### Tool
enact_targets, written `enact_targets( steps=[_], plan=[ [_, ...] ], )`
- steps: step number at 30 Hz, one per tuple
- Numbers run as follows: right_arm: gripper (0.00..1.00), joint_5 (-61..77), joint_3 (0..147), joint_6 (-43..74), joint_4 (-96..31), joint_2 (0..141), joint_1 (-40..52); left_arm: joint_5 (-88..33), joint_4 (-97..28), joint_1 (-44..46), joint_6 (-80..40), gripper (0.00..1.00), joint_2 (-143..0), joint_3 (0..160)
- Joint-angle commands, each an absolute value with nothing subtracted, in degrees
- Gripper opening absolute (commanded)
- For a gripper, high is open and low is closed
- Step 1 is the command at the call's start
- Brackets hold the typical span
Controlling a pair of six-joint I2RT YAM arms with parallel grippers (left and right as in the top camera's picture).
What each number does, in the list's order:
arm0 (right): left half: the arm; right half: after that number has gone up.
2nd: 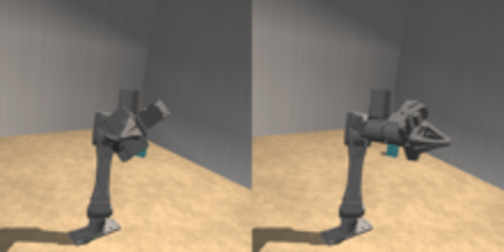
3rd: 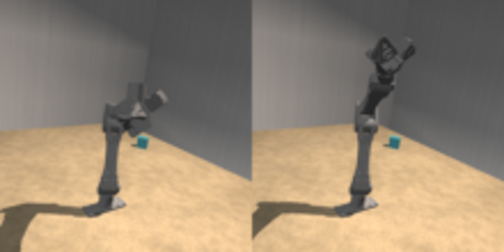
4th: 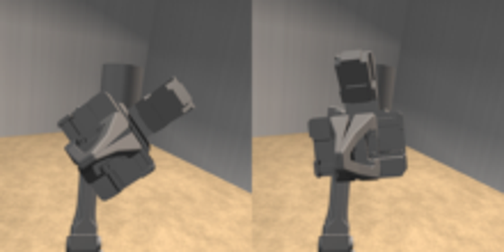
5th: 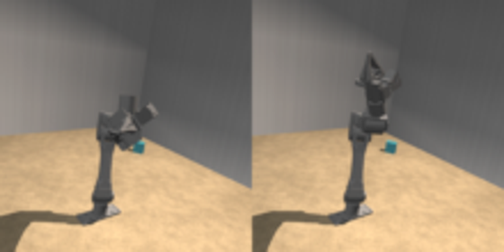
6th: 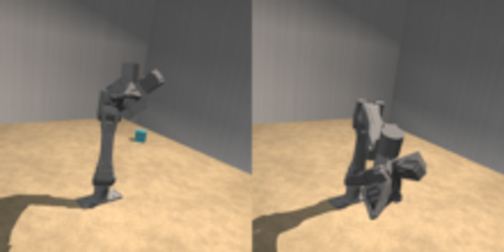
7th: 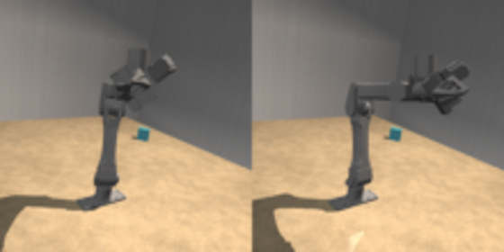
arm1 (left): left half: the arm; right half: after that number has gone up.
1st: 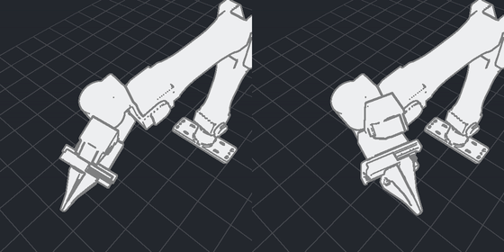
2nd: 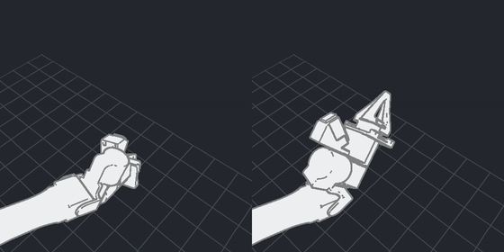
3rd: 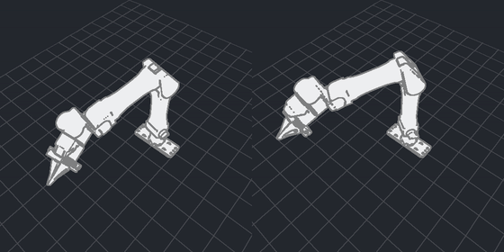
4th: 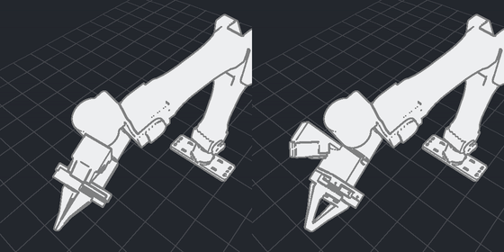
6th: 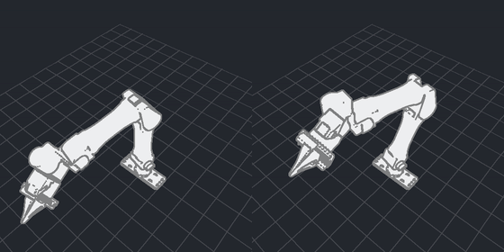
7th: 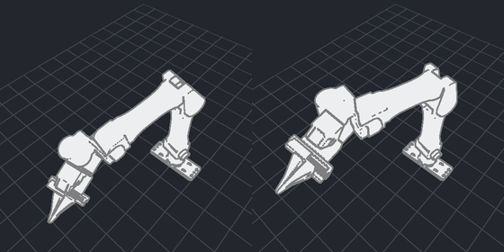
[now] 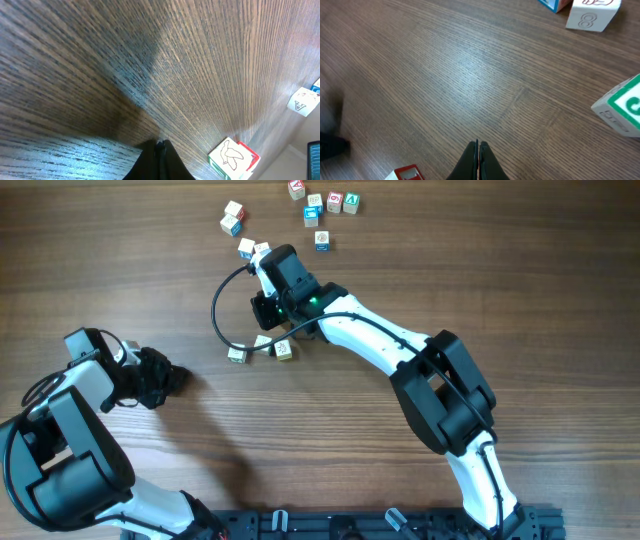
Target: Form a horizontal line
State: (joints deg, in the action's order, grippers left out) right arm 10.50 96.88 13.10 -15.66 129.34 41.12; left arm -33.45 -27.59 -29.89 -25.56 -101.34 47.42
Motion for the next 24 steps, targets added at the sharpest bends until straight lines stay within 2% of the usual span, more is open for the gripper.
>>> enact_targets(
  steps=[1, 11, 16, 24],
  plan=[
    [0.05, 12.0, 97.1, 11.8, -17.0, 130.8, 41.7, -30.1, -27.2, -29.7, -24.2, 0.06, -101.1, 46.4],
    [0.05, 14.8, 97.1, 9.0, -20.7, 131.0, 43.9, -30.1, -27.2, -29.7, -24.2, 0.06, -101.1, 46.4],
    [0.05, 10.2, 97.0, 9.0, -20.6, 132.6, 44.6, -30.1, -27.3, -29.7, -24.2, 0.06, -101.1, 46.4],
    [0.05, 9.9, 97.1, 9.1, -20.6, 132.7, 44.7, -30.1, -27.3, -29.7, -24.2, 0.06, -101.1, 46.4]
  ],
)
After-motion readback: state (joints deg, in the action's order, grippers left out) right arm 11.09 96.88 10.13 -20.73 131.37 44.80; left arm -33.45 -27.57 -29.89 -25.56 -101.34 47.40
